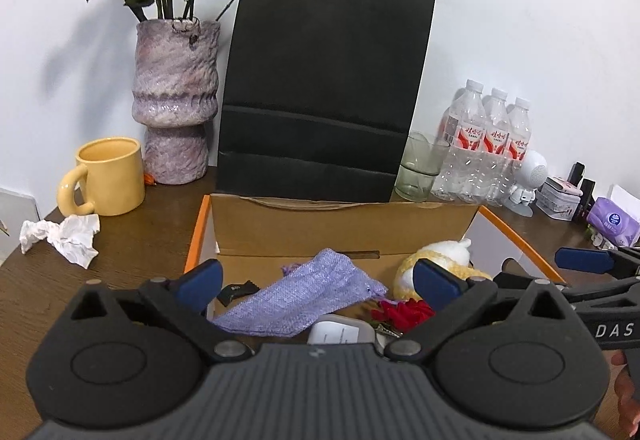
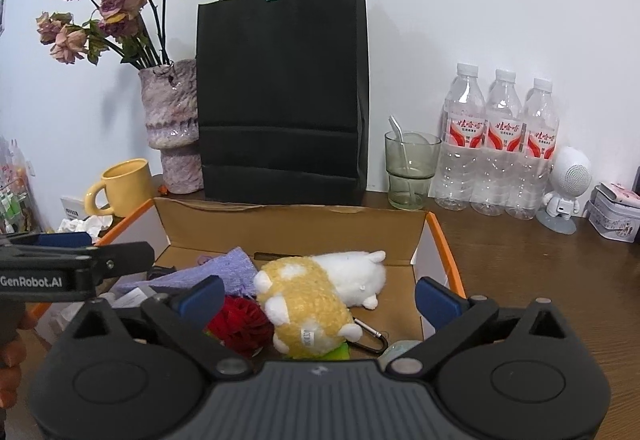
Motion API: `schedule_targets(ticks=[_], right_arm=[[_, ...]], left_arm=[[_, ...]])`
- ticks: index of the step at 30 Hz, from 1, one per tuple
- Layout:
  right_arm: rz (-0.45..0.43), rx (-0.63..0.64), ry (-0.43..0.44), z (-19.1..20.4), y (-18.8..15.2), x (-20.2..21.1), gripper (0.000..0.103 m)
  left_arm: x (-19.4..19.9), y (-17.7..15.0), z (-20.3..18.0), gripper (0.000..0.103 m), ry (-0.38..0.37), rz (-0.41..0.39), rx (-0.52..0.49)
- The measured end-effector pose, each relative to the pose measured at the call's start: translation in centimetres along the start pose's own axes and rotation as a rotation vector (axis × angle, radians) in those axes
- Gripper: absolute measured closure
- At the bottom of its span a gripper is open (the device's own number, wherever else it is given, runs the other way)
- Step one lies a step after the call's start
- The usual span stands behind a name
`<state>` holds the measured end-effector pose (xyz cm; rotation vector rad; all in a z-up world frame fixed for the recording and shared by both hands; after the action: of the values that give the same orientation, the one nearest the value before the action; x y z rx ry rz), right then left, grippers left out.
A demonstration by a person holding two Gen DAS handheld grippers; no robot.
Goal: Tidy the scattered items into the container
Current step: 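Carry the carabiner and black item over the box and open both grippers, then grasp the blue-white snack packet with the left gripper while the right grasps the clear packet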
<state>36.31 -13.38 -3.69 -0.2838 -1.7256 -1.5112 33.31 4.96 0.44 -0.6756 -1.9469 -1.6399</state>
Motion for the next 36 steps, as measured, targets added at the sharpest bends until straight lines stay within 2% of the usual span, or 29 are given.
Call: schedule_targets(ticks=[5,9,13,17,20,22,25,29,31,34,36], right_arm=[[-0.03,-0.001,0.031,0.0,-0.9,2.5,0.001],[-0.057,0.052,0.042,0.6,-3.5,5.2,0.001],[-0.032,0.089,0.063,1.2,-7.0,6.9,0.001],[0.031,0.105,0.097,2.4,-9.7,6.2,0.004],[0.091,0.126,0.09,3.6,-10.8,4.6,0.011],[0.103,0.143,0.074,4.1,-11.1,3.8,0.011],[0.117,0.136,0.058,4.2,-11.3,2.7,0.018],[0.132,0.121,0.066,4.1,-11.3,1.8,0.021],[0.135,0.122,0.072,4.2,-11.2,1.5,0.026],[0.151,0.128,0.073,4.4,-11.3,1.1,0.035],[0.158,0.132,0.085,4.4,-11.5,1.0,0.06]], left_arm=[[2.9,-1.1,0.2,0.0,-0.018,-0.032,-0.008],[5.5,-3.3,0.4,0.0,-0.006,-0.052,-0.047],[7.1,-6.5,0.6,0.0,0.0,-0.049,-0.05],[5.9,-9.2,-0.2,0.0,-0.006,0.046,-0.049],[4.4,-10.4,-0.9,0.0,0.001,0.111,-0.054],[3.8,-10.6,-1.4,0.0,0.029,0.114,-0.073],[3.1,-10.6,-1.4,0.001,0.059,0.113,-0.068],[2.5,-10.6,-1.1,0.006,0.057,0.132,-0.041],[2.2,-10.8,-1.2,0.012,0.055,0.143,-0.037],[1.7,-10.9,-1.2,0.026,0.046,0.168,-0.032],[1.5,-11.1,-1.2,0.039,0.04,0.178,-0.041]])
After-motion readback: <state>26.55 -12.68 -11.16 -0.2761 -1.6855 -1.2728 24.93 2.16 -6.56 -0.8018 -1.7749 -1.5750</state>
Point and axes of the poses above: each gripper's, at about its wrist camera, not at the fingertips, and x roughly against the way its jaws point, z to its left, y to its top, the point moved 3 cm from there along -x, roughly the way its jaws point, and after that the axes turned 14 degrees about z, right-handed, at the moved point
